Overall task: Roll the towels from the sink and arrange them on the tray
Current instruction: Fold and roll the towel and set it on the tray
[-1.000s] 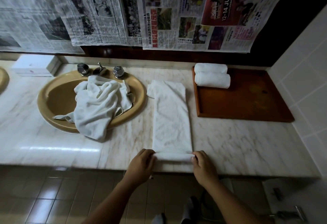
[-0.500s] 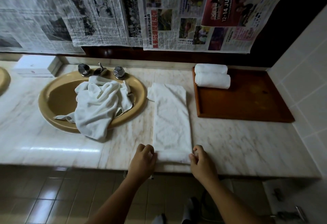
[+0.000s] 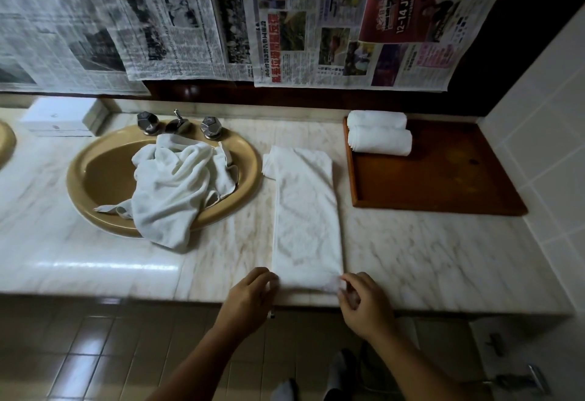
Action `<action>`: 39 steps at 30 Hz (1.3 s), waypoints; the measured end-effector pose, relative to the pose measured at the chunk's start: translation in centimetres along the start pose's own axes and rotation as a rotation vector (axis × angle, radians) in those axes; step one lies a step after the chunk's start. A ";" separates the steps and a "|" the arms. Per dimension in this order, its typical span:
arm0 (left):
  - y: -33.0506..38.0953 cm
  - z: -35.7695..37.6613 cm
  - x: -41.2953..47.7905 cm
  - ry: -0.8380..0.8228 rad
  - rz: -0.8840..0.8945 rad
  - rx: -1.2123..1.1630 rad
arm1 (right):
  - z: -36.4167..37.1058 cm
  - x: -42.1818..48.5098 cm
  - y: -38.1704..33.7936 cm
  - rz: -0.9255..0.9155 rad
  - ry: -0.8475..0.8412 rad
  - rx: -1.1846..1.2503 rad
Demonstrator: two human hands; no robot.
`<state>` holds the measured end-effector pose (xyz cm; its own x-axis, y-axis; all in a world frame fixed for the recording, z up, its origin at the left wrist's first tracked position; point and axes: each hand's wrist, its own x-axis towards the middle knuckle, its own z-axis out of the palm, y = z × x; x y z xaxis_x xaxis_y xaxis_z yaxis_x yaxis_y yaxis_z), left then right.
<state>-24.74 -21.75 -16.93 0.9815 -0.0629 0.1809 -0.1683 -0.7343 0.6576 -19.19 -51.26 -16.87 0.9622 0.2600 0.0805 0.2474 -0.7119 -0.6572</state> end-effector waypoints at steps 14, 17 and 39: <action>0.1 -0.4 1.3 -0.078 -0.153 -0.075 | -0.1 1.0 -0.5 0.193 -0.118 -0.024; 0.5 -0.5 1.6 -0.080 -0.228 -0.148 | -0.2 1.4 -1.0 0.208 -0.149 -0.057; 1.2 -0.7 4.7 -0.257 -0.455 -0.141 | -0.7 4.2 -2.3 0.419 -0.270 -0.119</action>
<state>-20.43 -22.45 -14.79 0.9458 0.0643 -0.3184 0.2862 -0.6289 0.7229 -15.63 -48.98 -14.43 0.9217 0.0843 -0.3785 -0.1271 -0.8566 -0.5002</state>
